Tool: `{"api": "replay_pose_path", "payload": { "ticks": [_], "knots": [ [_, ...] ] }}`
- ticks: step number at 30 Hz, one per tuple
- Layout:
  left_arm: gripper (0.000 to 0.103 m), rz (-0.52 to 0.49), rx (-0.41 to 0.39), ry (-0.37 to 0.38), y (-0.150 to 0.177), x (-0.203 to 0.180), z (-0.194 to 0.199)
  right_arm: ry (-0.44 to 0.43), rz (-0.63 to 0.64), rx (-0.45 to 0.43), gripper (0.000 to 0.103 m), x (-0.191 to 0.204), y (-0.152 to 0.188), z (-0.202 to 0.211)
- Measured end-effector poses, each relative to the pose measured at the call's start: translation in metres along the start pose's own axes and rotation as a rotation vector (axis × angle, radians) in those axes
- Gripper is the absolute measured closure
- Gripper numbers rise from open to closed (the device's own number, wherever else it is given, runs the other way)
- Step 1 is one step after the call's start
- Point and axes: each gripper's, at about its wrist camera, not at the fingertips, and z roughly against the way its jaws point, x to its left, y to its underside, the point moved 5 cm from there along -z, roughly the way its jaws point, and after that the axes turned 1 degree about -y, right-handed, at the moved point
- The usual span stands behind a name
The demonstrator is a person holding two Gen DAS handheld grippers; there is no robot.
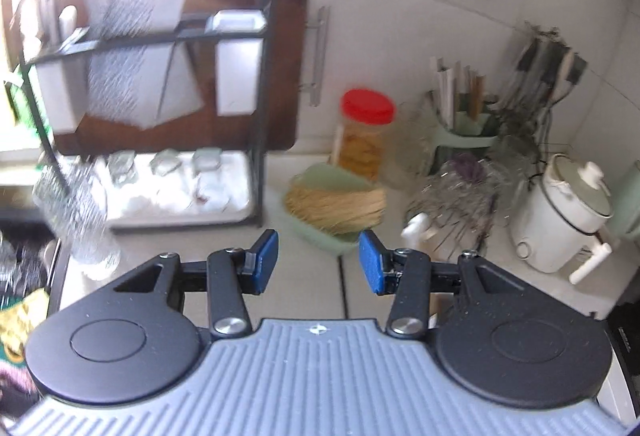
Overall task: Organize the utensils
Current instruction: 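Move the left tool down to the remaining black chopstick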
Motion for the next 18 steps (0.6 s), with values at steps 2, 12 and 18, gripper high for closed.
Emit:
{"api": "replay_pose_path", "payload": {
  "ticks": [2,12,18],
  "knots": [
    [0.052,0.02,0.02,-0.01,0.009,0.007,-0.009,0.012,-0.01,0.0,0.012,-0.002,0.001,0.002],
    [0.052,0.044,0.17,-0.005,0.053,0.011,-0.07,0.052,-0.033,0.026,0.012,-0.02,0.002,0.009],
    [0.052,0.029,0.245,0.028,0.072,-0.005,-0.115,0.035,-0.032,0.045,0.012,-0.029,0.003,0.012]
  ]
}}
